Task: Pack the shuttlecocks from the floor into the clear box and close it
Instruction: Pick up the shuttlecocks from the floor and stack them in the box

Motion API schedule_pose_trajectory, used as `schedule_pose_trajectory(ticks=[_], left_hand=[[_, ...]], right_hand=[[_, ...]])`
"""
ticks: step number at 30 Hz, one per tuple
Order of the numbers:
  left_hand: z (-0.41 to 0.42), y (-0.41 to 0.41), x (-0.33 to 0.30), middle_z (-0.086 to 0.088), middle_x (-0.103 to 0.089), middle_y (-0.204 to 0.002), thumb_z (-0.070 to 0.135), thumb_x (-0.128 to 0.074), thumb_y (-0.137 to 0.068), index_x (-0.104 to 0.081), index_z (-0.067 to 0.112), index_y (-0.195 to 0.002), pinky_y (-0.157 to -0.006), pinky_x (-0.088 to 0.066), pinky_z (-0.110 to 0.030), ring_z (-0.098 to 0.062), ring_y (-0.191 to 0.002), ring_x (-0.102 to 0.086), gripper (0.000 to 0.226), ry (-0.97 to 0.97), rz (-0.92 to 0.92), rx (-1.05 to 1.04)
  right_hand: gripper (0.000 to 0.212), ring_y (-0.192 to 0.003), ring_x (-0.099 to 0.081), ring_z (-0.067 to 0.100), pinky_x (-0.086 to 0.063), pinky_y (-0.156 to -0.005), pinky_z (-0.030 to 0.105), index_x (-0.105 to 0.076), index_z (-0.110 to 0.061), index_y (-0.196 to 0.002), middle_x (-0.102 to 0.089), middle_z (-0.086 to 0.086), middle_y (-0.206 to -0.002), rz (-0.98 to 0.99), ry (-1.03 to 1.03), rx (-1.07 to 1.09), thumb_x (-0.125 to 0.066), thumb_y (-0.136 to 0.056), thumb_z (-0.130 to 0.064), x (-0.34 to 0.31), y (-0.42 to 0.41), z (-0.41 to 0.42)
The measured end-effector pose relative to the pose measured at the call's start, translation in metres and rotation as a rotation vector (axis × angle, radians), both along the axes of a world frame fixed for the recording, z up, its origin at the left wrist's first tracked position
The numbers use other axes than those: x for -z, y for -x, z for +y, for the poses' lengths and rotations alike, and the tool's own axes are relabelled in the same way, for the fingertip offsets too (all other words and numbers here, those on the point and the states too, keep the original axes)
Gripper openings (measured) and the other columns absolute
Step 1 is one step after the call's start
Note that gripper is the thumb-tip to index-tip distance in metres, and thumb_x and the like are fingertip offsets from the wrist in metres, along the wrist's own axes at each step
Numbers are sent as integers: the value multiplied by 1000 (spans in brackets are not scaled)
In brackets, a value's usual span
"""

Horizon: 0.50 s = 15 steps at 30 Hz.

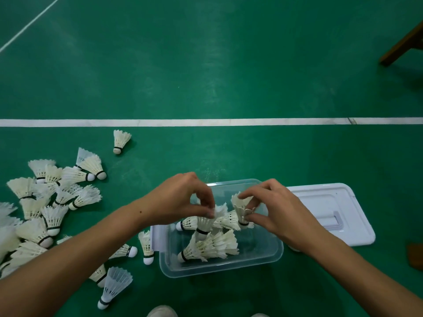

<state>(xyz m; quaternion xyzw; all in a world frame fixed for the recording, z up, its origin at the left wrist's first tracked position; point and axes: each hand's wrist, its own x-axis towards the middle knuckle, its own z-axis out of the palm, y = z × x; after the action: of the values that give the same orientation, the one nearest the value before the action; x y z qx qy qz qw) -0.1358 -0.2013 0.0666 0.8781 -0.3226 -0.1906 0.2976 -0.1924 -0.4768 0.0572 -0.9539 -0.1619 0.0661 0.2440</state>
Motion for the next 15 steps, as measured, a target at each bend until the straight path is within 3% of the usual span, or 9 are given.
schedule_pose_trajectory(ticks=[5, 9, 12, 15], left_hand=[[-14, 10, 32, 17, -64, -103, 48, -67, -97, -67, 35, -97, -86, -42, -26, -3, -100, -49, 13, -114, -108, 201], [-34, 14, 51, 8, -70, -104, 44, -57, -104, -55, 33, -121, -92, -42, -30, -12, -92, -59, 21, -250, -188, 289], [-44, 16, 64, 0, -72, -104, 34, -56, -104, -41, 39, -143, -87, -45, -33, -20, -89, -61, 42, -315, -135, 338], [-54, 16, 74, 3, -75, -100, 39, -61, -101, -39, 47, -148, -76, -47, -32, -19, -84, -60, 52, -349, -40, 359]], right_hand=[[49, -97, -61, 8, -54, -79, 37, -54, -45, -134, -66, -26, -97, 0, 49, 143, -78, -92, -38, 6, 21, -9], [54, -92, -67, 9, -57, -79, 38, -50, -44, -139, -70, -24, -98, 21, 14, 224, -76, -94, -30, 8, 31, -9], [55, -92, -70, 8, -58, -80, 36, -50, -40, -141, -73, -22, -99, 30, -3, 247, -76, -94, -26, 9, 35, -7], [56, -90, -71, 9, -59, -76, 37, -50, -39, -141, -74, -23, -100, 18, 24, 256, -77, -93, -26, 8, 38, -2]])
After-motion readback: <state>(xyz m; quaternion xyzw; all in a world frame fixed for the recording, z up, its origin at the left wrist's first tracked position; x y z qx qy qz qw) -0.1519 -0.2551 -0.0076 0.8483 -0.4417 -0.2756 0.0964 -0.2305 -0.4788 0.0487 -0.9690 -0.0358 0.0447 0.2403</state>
